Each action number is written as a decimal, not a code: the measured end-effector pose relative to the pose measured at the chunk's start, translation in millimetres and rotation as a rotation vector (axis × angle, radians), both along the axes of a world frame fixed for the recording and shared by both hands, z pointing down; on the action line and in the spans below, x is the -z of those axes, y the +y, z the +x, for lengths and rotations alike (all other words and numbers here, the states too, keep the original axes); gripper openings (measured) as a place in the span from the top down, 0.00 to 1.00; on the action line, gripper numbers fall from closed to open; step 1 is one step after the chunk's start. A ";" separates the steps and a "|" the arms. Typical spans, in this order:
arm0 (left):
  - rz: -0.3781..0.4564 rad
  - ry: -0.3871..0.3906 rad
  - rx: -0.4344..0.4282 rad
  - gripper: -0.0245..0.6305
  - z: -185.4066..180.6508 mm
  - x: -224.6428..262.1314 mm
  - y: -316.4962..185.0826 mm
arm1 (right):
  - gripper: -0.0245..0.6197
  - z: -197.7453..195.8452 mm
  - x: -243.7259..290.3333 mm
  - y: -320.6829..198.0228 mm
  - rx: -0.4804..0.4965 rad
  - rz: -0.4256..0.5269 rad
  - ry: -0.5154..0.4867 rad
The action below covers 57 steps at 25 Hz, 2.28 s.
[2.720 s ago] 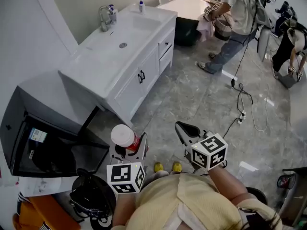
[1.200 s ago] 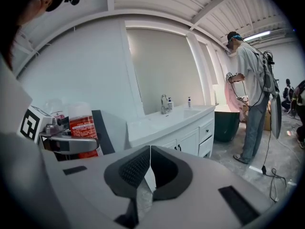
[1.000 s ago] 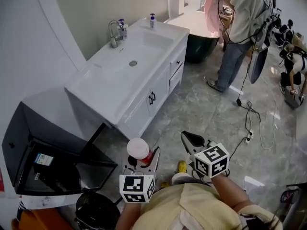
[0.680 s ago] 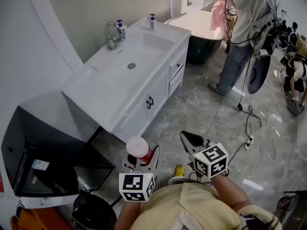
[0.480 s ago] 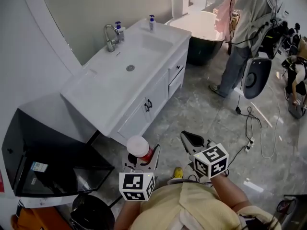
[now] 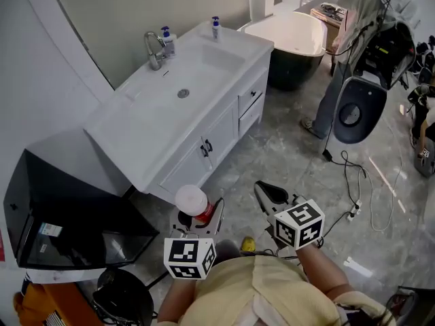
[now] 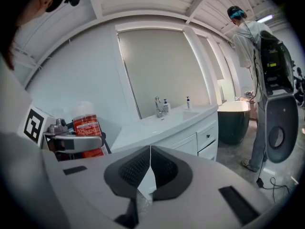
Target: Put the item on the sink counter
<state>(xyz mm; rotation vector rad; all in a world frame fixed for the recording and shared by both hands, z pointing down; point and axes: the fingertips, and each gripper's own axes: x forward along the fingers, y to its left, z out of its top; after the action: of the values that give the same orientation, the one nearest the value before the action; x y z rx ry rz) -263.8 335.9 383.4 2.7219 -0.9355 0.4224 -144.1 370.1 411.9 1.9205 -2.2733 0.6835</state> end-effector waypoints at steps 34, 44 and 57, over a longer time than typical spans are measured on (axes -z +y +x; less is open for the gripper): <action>0.028 -0.015 -0.080 0.48 87.7 7.5 -132.8 | 0.92 68.5 6.2 -130.2 -0.021 0.001 0.062; 0.014 -0.016 -0.087 0.48 97.5 8.7 -186.7 | 0.92 75.8 6.5 -186.6 -0.018 -0.017 0.067; -0.001 -0.016 -0.080 0.48 101.2 1.9 -243.6 | 0.92 83.6 4.0 -247.7 -0.018 -0.027 0.088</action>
<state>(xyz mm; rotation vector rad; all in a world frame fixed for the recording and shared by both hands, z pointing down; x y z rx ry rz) -162.6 92.2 381.5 2.7666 -0.8324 0.4600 -60.5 122.5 407.9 1.9214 -2.1860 0.6156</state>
